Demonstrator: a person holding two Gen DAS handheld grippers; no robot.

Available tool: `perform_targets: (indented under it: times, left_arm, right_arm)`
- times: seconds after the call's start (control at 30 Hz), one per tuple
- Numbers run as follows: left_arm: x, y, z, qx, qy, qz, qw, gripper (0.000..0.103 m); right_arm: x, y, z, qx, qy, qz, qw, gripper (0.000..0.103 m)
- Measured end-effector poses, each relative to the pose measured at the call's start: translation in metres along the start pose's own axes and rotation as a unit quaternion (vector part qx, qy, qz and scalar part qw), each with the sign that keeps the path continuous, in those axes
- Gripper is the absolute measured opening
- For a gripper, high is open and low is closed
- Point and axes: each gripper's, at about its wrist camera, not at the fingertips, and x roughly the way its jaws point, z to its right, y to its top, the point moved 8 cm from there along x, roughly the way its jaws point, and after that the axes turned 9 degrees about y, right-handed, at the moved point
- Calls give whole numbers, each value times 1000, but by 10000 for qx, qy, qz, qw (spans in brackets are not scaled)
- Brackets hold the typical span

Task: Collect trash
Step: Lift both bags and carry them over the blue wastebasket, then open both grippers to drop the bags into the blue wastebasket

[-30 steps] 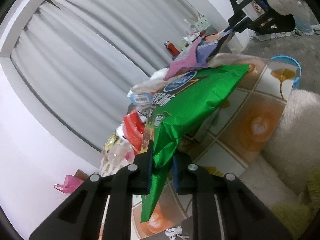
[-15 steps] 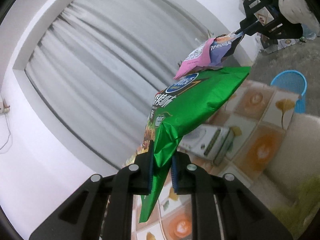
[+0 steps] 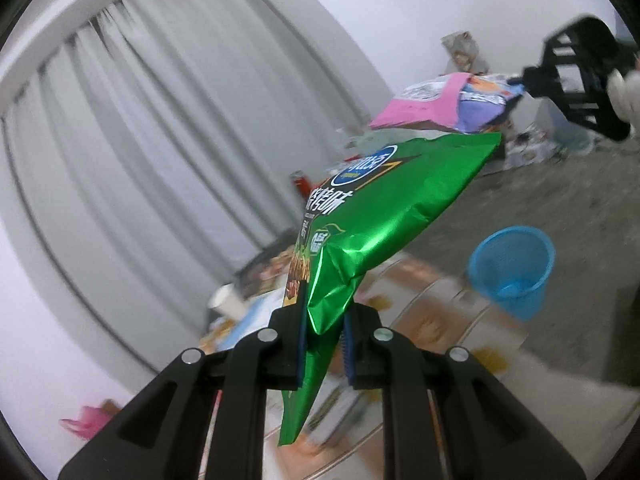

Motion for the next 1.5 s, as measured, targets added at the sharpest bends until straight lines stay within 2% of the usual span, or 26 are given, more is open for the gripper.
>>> perform_targets:
  times: [0.1, 0.17, 0.27, 0.33, 0.4, 0.5, 0.6, 0.7, 0.77, 0.9, 1.0, 1.03, 1.13, 1.2, 1.23, 1.27, 1.3, 1.33, 1.37, 1.43, 1.47, 1.5]
  left_arm:
    - [18, 15, 21, -156, -495, -108, 9986, 14]
    - [39, 23, 35, -394, -967, -399, 9937, 14]
    - [61, 30, 51, -767, -1555, -807, 9815, 13]
    - [77, 39, 62, -1021, -1953, -1076, 9695, 13]
    - [92, 50, 75, -1133, -2159, -1217, 9622, 13]
    - [119, 68, 96, -1423, -2569, -1512, 9439, 13]
    - [143, 89, 119, -1752, -2959, -1836, 9209, 13]
    - [167, 100, 149, -2052, -3386, -2236, 8906, 13]
    - [186, 102, 177, -2181, -3638, -2595, 8676, 13]
    - [212, 99, 221, -2021, -3729, -2952, 8561, 14]
    - [232, 93, 258, -1947, -3771, -3300, 8432, 14]
    - [240, 91, 272, -1924, -3785, -3399, 8392, 14]
    - [260, 90, 303, -1864, -3783, -3592, 8325, 14]
    - [272, 89, 323, -1833, -3738, -3671, 8318, 15]
    - [282, 90, 330, -1825, -3716, -3689, 8321, 17]
    - [288, 89, 339, -1784, -3684, -3714, 8334, 30]
    - [294, 87, 347, -1754, -3629, -3746, 8350, 51]
    - [305, 82, 354, -1797, -3521, -3772, 8375, 60]
    - [309, 81, 357, -1829, -3475, -3770, 8389, 63]
    - [315, 73, 364, -1831, -3395, -3863, 8379, 63]
    - [315, 70, 363, -1872, -3403, -3932, 8334, 63]
    - [312, 68, 361, -1943, -3427, -3979, 8285, 63]
  right_arm:
    - [-28, 22, 2, -92, -62, 437, 9990, 0]
    - [-48, 37, 4, -150, -140, 724, 9972, 0]
    - [-75, 61, 15, -227, -375, 1147, 9924, 0]
    - [-87, 70, 22, -280, -559, 1347, 9889, 0]
    - [-102, 84, 35, -348, -848, 1592, 9830, 0]
    - [-116, 97, 48, -465, -1264, 1793, 9745, 0]
    - [-116, 110, 75, -604, -1883, 1892, 9618, 0]
    - [-112, 116, 99, -628, -2324, 1843, 9529, 0]
    - [-104, 121, 121, -650, -2646, 1741, 9463, 0]
    - [-92, 134, 154, -698, -3227, 1521, 9316, 0]
    - [-79, 143, 191, -695, -3654, 1297, 9192, 0]
    - [-84, 147, 191, -709, -3733, 1258, 9164, 0]
    - [-68, 157, 220, -759, -4035, 1122, 9049, 0]
    - [-58, 164, 230, -832, -4194, 1068, 8977, 1]
    - [-50, 168, 238, -899, -4274, 1016, 8938, 6]
    - [-44, 165, 246, -946, -4342, 957, 8907, 13]
    - [-37, 168, 257, -970, -4437, 895, 8864, 21]
    - [-33, 167, 264, -999, -4494, 809, 8840, 42]
    - [-29, 165, 275, -1040, -4573, 712, 8803, 55]
    - [-27, 161, 298, -1068, -4864, 488, 8658, 55]
    - [-30, 158, 305, -975, -4911, 420, 8646, 55]
    - [-37, 154, 312, -803, -4862, 425, 8691, 55]
